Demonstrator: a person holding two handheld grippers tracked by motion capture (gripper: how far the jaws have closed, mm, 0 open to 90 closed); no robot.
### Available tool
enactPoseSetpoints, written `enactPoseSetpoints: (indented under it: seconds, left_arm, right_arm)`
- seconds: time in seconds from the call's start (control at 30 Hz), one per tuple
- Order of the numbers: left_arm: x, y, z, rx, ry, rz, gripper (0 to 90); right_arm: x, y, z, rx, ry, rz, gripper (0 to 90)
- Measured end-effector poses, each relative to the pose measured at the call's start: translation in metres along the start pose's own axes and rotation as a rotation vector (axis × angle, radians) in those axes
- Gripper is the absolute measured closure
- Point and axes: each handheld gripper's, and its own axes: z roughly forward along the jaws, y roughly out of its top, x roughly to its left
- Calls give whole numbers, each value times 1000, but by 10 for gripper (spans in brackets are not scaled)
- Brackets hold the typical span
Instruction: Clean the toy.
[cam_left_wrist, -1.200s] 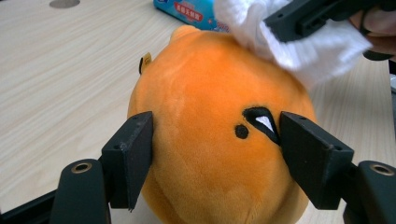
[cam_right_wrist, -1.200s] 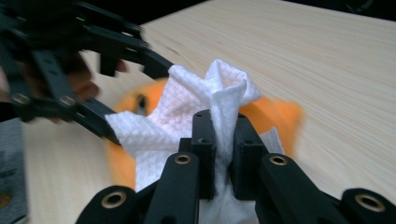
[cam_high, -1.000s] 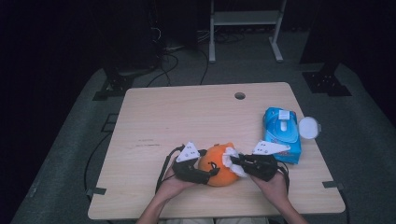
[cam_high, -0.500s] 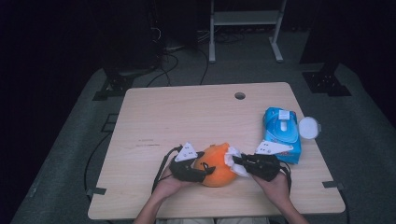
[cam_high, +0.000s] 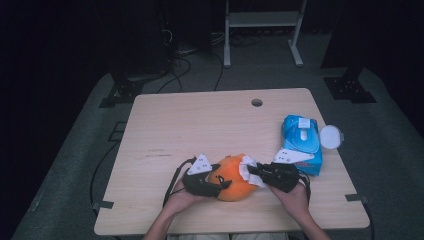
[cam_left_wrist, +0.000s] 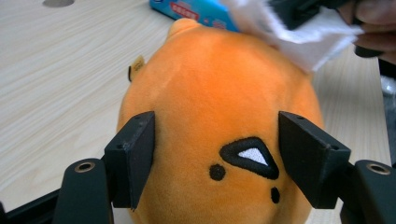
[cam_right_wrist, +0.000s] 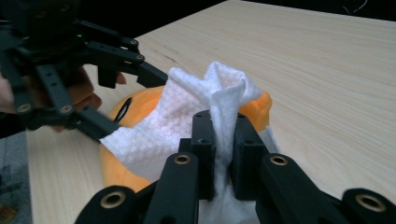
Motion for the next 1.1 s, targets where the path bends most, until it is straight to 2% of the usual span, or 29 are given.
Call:
enactPoseSetpoints:
  seconds: [0.07,0.2,0.27,0.33,0.4,0.47,0.53,0.6,0.63,0.67,0.7,0.77,0.83,0.87,0.93,1.0,1.1]
  left_arm:
    - [-2,1,0,1,-2,11,299]
    - [-6,2,0,9,-1,40,299]
    - [-7,2,1,13,0,46,303]
    - [-8,2,2,21,1,58,312]
    - [-8,2,1,25,-5,66,316]
    - [-8,1,1,22,-3,66,316]
    - [-7,2,0,21,-10,57,309]
    - [-4,6,-2,6,-26,18,244]
    - [-2,8,-4,1,-21,-1,206]
    - [-2,8,-4,1,-21,-1,166]
    - [5,8,-6,11,-1,-57,128]
    - [13,4,-7,15,-7,-121,112]
    - [18,0,-4,36,-54,-193,117]
    - [18,-1,-2,45,-66,-192,147]
    - [12,0,-1,44,-36,-134,258]
    - [1,3,-1,31,8,-26,354]
    - [-14,10,0,20,29,108,392]
  right_arm:
    - [-3,-2,2,13,-15,9,808]
    - [-15,-12,0,25,-25,78,808]
    - [-12,-11,-1,31,-38,63,808]
    - [-7,-7,1,19,-28,57,808]
    - [0,-2,2,8,-18,10,807]
    - [2,2,4,6,-24,-12,807]
    - [-3,0,4,11,-29,11,808]
    - [-7,-4,4,21,-32,6,806]
    - [-6,-6,4,24,-34,-6,804]
    - [-6,-6,4,24,-34,-6,804]
    - [-3,-7,1,29,-22,-36,804]
    - [0,-8,0,36,-10,-52,805]
    - [1,-9,1,32,3,-45,806]
    - [1,-9,2,29,7,-39,806]
    - [1,-8,3,26,9,-39,806]
    - [1,-6,3,11,16,-22,806]
    - [6,3,2,-22,29,-37,806]
